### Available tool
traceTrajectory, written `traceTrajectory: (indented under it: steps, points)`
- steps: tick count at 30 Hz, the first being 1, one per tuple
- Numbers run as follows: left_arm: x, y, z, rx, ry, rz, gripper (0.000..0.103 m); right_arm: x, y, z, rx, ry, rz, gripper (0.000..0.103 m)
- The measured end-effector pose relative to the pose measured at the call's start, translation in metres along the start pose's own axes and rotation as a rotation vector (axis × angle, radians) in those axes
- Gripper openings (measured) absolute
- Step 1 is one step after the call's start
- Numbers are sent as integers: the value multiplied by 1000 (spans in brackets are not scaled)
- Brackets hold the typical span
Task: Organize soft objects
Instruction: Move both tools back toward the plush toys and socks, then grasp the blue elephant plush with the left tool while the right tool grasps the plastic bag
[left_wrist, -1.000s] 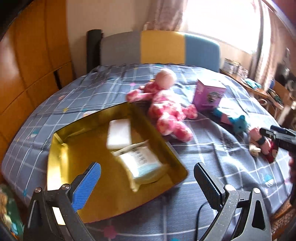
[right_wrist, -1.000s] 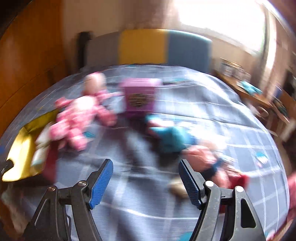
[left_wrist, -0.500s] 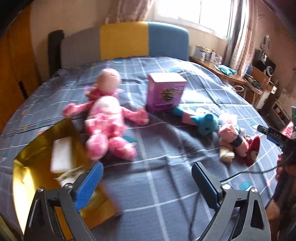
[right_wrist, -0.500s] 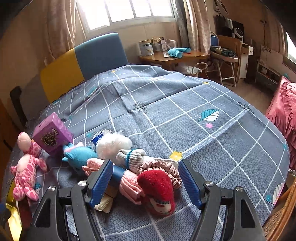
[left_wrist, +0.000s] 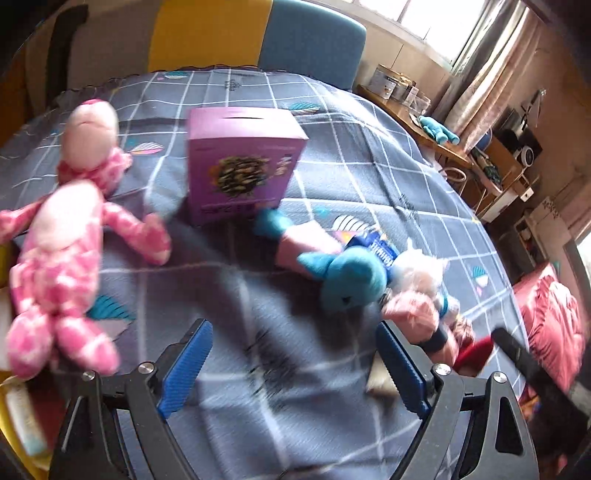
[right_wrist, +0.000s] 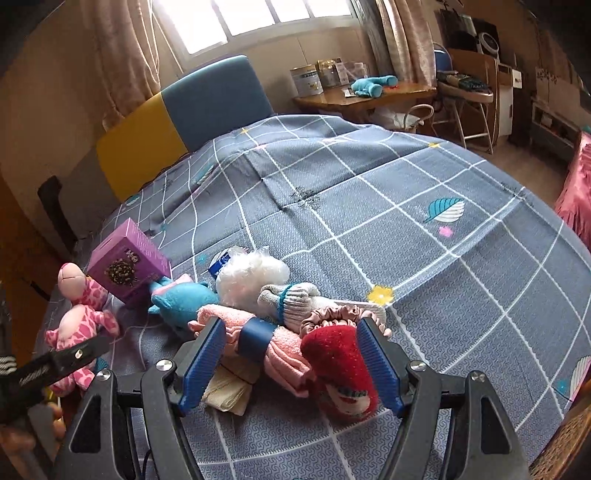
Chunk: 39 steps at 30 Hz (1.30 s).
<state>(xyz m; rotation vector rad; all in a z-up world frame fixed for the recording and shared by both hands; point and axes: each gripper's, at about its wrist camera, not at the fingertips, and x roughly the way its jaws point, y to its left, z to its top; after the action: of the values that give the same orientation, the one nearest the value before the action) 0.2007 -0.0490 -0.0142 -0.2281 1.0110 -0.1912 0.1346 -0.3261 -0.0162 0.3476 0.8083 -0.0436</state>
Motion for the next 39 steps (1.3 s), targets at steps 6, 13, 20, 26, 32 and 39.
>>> traceTrajectory:
  steps: [6, 13, 20, 26, 32, 39]
  points:
    - [43, -25, 19, -48, 4, -30, 95, -2, -4, 0, 28, -3, 19, 74]
    - [88, -40, 33, -69, 39, -28, 51, 2, -7, 1, 48, 15, 40, 74]
    - [61, -44, 22, 38, -17, -109, 41, -2, -11, 2, 64, -4, 60, 74]
    - [11, -23, -3, 96, -53, -150, 42, 2, -3, 1, 37, 24, 85, 74]
    - [-33, -1, -32, 138, -85, -156, 42, 8, 25, 13, -76, 44, 98, 74]
    - [-72, 19, -57, 139, -128, -163, 42, 68, 51, 49, -176, 130, 27, 83]
